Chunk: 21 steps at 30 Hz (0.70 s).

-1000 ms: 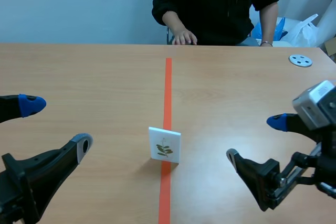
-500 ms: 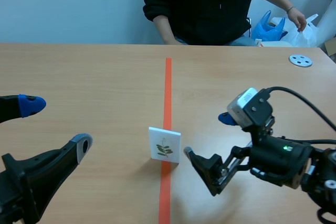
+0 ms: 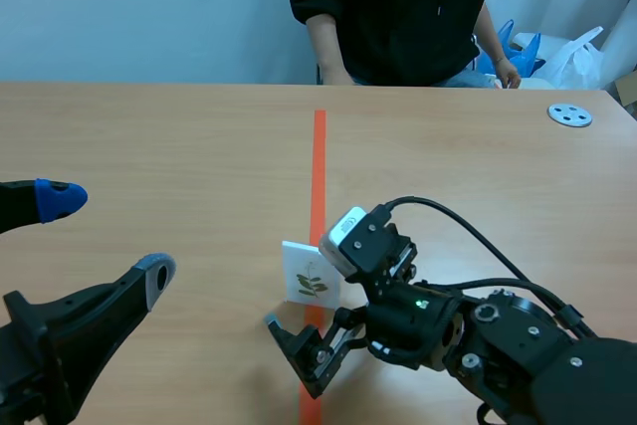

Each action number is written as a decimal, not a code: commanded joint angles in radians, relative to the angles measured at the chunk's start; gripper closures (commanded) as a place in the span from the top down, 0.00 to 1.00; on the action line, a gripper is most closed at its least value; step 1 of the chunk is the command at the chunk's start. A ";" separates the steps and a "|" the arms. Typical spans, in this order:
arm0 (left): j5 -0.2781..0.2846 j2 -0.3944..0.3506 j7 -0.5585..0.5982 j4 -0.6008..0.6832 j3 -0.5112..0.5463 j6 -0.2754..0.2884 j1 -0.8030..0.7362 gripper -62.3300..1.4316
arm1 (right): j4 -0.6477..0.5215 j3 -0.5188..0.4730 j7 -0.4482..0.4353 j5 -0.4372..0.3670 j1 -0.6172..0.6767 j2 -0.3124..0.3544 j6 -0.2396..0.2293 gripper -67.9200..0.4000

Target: Sort the leaf by its shape. The table is split by an orange tape line. A compound leaf with several leaflets goes to the left side, a simple leaf with one blade goes to the right side. Return to the home posture when a red brick is placed on the table.

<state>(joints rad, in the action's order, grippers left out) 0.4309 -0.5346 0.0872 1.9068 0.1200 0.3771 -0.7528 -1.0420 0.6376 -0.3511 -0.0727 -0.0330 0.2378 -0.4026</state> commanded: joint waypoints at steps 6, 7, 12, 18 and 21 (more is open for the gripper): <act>0.006 0.005 0.017 0.019 -0.002 0.003 0.002 1.00 | -0.019 0.003 -0.033 0.025 -0.014 0.004 0.022 0.57; 0.006 0.005 0.017 0.019 -0.002 0.003 0.002 1.00 | -0.019 0.003 -0.032 0.025 -0.014 0.004 0.022 0.54; 0.006 0.005 0.017 0.019 -0.002 0.003 0.002 1.00 | -0.019 0.003 -0.032 0.025 -0.014 0.003 0.022 0.35; 0.006 0.005 0.017 0.019 -0.002 0.003 0.002 1.00 | -0.019 0.003 -0.039 0.024 -0.014 0.011 0.021 0.06; 0.006 0.005 0.017 0.019 -0.002 0.003 0.002 1.00 | -0.019 0.003 -0.068 0.024 -0.013 0.021 0.021 0.03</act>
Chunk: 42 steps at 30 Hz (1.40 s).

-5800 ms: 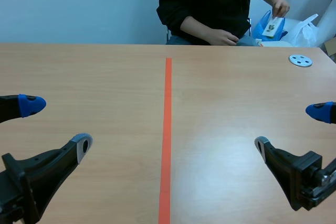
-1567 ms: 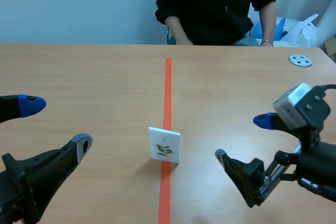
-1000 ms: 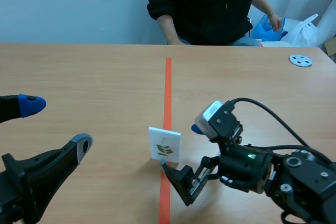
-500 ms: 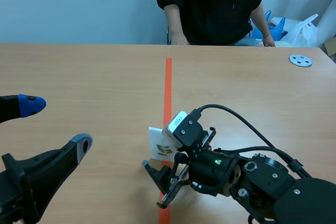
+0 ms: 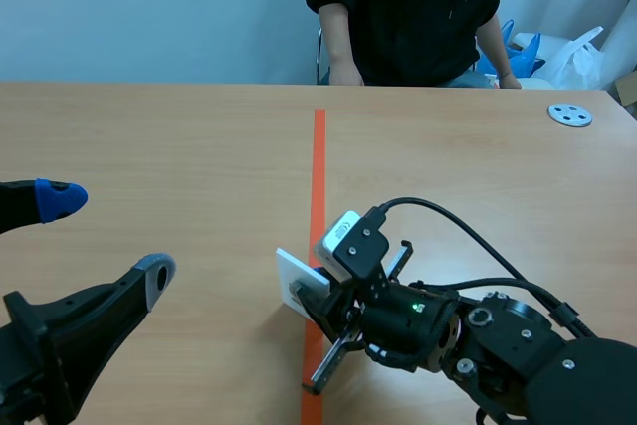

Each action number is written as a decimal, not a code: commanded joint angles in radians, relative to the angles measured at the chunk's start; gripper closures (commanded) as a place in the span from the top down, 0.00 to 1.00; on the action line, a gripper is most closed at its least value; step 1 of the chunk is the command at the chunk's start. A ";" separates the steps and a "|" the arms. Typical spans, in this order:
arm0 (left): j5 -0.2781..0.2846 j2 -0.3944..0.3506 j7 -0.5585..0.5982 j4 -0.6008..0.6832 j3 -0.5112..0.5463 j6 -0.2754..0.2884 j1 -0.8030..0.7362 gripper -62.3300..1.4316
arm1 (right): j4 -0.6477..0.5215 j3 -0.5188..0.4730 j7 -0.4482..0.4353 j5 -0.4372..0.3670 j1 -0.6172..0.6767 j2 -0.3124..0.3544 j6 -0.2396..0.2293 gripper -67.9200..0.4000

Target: Sort the leaf by its shape. The table is split by an orange tape line. A compound leaf with several leaflets goes to the left side, a simple leaf with one blade goes to the right side. Return to the home posture when a red brick is placed on the table.

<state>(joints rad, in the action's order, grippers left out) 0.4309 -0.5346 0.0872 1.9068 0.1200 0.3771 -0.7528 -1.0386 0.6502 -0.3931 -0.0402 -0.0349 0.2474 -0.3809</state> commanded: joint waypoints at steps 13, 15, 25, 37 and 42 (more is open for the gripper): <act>0.006 0.005 0.018 0.019 -0.002 0.003 0.002 1.00 | -0.279 -0.247 -0.013 -0.065 0.115 0.113 -0.023 0.03; 0.006 0.005 0.018 0.019 -0.002 0.003 0.002 1.00 | -0.323 -0.316 -0.005 -0.103 0.143 0.127 -0.060 0.03; 0.006 0.005 0.018 0.019 -0.002 0.003 0.002 1.00 | -0.423 -0.686 0.172 -0.308 0.238 0.143 -0.160 0.03; 0.006 0.005 0.016 0.018 -0.002 0.003 0.002 1.00 | -0.205 -0.776 0.215 -0.433 0.138 0.145 -0.049 0.03; 0.006 0.005 0.009 0.018 -0.002 0.003 0.002 1.00 | -0.059 -0.776 0.215 -0.431 0.041 0.147 -0.042 0.03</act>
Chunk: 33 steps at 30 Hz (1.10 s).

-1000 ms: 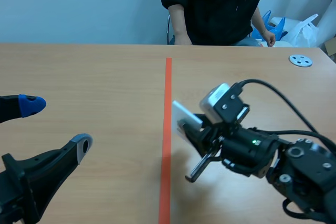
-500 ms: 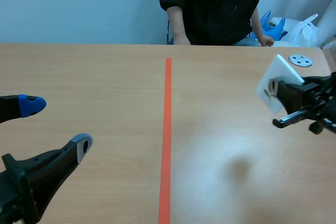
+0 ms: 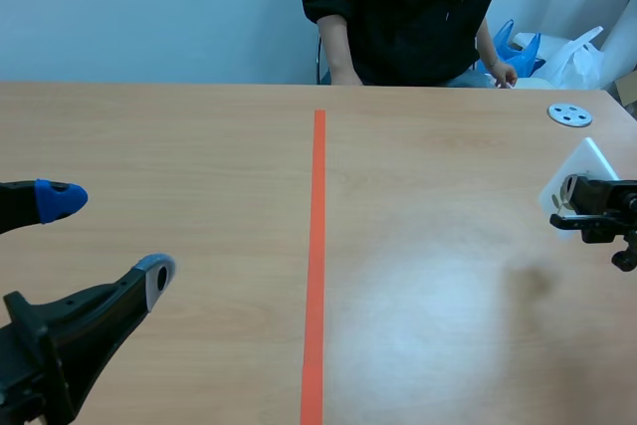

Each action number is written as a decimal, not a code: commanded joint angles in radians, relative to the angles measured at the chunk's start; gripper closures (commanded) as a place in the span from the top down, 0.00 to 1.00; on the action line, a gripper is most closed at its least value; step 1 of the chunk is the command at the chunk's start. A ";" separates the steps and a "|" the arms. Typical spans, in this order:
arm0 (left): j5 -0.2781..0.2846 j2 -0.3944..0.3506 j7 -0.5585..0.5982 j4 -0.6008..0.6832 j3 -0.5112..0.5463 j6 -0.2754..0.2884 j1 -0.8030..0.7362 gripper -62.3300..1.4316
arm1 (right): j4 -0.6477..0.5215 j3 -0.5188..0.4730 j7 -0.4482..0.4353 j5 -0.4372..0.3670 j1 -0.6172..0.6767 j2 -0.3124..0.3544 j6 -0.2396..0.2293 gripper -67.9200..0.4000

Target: Sort the leaf by its shape. The table is split by an orange tape line. A compound leaf with several leaflets goes to the left side, a simple leaf with one blade goes to the right side. Return to the home posture when a red brick is placed on the table.

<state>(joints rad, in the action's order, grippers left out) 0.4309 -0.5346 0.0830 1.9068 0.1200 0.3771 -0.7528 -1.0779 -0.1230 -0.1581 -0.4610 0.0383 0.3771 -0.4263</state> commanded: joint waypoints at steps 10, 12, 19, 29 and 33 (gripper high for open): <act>0.006 0.005 0.009 0.018 -0.002 0.003 0.002 1.00 | 0.274 0.000 -0.103 0.105 -0.206 0.019 0.097 0.03; 0.006 0.005 0.005 0.018 -0.002 0.003 0.002 1.00 | 0.327 0.000 -0.127 0.135 -0.228 0.023 0.106 0.03; 0.006 0.005 0.003 0.018 -0.002 0.003 0.002 1.00 | 0.388 0.018 -0.163 0.166 -0.232 0.046 0.121 0.03; 0.006 0.005 0.003 0.018 -0.002 0.002 0.002 1.00 | 0.388 0.027 -0.189 0.159 -0.198 0.050 0.128 0.30; 0.006 0.005 0.003 0.018 -0.002 0.002 0.002 1.00 | 0.387 0.027 -0.231 0.158 -0.188 0.050 0.128 0.56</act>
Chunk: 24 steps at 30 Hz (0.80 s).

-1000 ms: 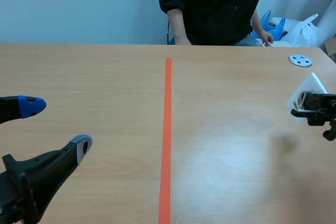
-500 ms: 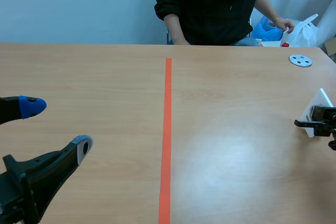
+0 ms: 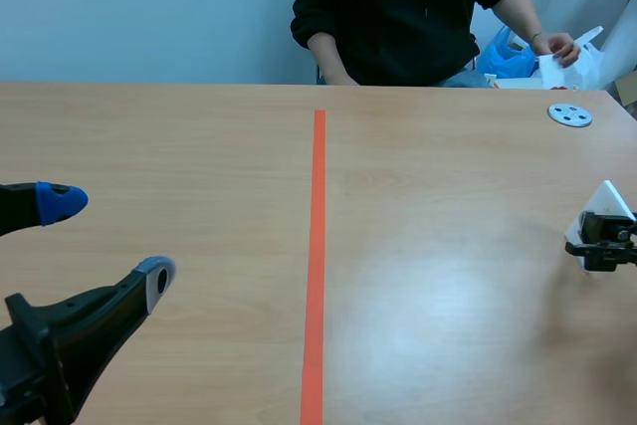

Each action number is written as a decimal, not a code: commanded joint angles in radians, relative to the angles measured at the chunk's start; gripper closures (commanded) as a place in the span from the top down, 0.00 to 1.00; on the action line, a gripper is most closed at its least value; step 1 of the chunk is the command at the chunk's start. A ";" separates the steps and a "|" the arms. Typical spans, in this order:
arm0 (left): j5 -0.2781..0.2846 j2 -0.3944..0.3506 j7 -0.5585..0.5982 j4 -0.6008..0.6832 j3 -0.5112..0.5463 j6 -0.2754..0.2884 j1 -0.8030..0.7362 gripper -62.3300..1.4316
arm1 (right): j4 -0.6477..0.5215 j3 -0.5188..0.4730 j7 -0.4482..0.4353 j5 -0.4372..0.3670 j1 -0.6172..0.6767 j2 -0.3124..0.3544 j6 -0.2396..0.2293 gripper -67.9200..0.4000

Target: Sort the leaf by its shape. The table is split by an orange tape line. A compound leaf with several leaflets goes to the left side, a simple leaf with one blade goes to the right side. Return to the home posture when a red brick is placed on the table.

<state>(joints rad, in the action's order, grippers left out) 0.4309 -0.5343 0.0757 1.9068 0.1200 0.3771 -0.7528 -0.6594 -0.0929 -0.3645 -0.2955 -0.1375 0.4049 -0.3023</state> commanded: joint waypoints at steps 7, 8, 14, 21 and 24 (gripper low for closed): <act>0.006 0.005 0.010 0.018 -0.002 0.002 0.002 1.00 | -0.108 -0.026 -0.046 -0.031 0.027 0.039 0.004 0.88; 0.006 0.005 0.010 0.018 -0.002 0.002 0.002 1.00 | -0.140 -0.034 -0.042 -0.033 0.047 0.042 0.003 0.91; 0.006 0.005 0.010 0.018 -0.002 0.002 0.002 1.00 | -0.398 -0.086 0.034 -0.049 0.221 0.063 -0.005 1.00; 0.006 0.005 0.010 0.018 -0.002 0.002 0.002 1.00 | -0.747 -0.170 0.160 -0.127 0.470 0.063 -0.043 1.00; 0.006 0.005 0.010 0.018 -0.002 0.002 0.002 1.00 | -0.886 -0.203 0.193 -0.145 0.571 0.063 -0.070 1.00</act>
<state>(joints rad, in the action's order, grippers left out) 0.4309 -0.5346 0.0757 1.9068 0.1200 0.3771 -0.7528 -1.5414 -0.2825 -0.1558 -0.4335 0.4374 0.4492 -0.3676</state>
